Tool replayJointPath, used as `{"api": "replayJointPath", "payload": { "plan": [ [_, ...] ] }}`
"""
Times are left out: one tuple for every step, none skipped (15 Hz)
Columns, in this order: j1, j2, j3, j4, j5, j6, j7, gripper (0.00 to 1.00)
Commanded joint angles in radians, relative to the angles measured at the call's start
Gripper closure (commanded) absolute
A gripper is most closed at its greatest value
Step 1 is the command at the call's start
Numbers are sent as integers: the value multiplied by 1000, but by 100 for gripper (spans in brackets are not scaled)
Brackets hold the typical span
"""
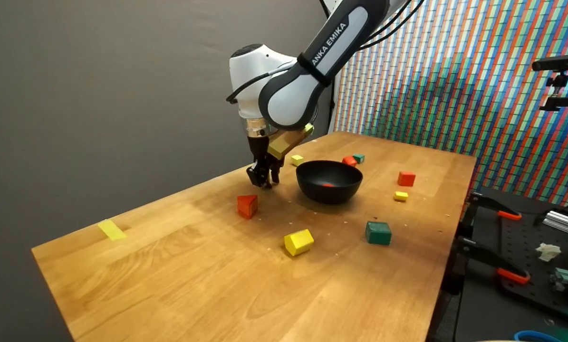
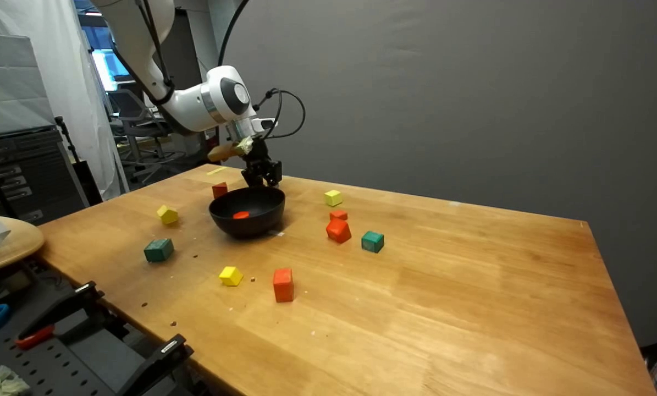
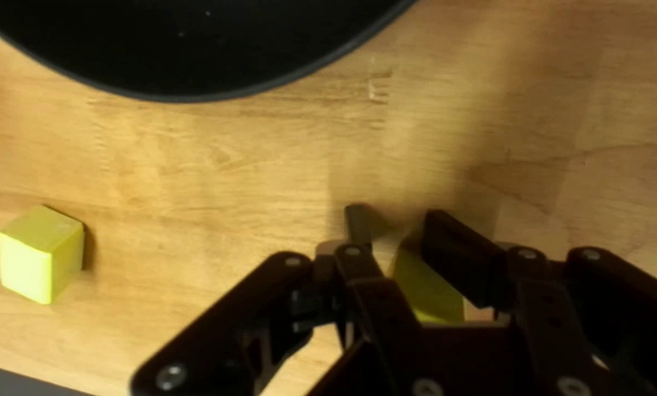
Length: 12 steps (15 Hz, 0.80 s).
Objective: Place all the blocks inside the black bowl
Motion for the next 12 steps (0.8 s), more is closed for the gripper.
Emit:
{"api": "replayJointPath", "payload": {
  "plan": [
    [23, 19, -32, 55, -8, -29, 47, 89],
    [26, 17, -36, 60, -9, -31, 55, 93],
    [27, 16, -40, 64, -10, -33, 61, 93],
    [27, 13, -41, 69, -9, -37, 64, 93],
    [18, 5, -30, 71, 3, -56, 48, 68],
    [17, -1, -26, 72, 5, -68, 43, 68],
    [13, -7, -21, 73, 8, -75, 37, 67],
    [11, -8, -19, 79, 9, -84, 36, 61],
    [10, -8, -17, 85, 9, -89, 35, 53],
    [6, -3, -14, 96, 13, -98, 32, 45],
    [6, 1, -14, 105, 13, -104, 31, 37],
    [3, 7, -11, 119, 15, -114, 28, 30]
  ]
}}
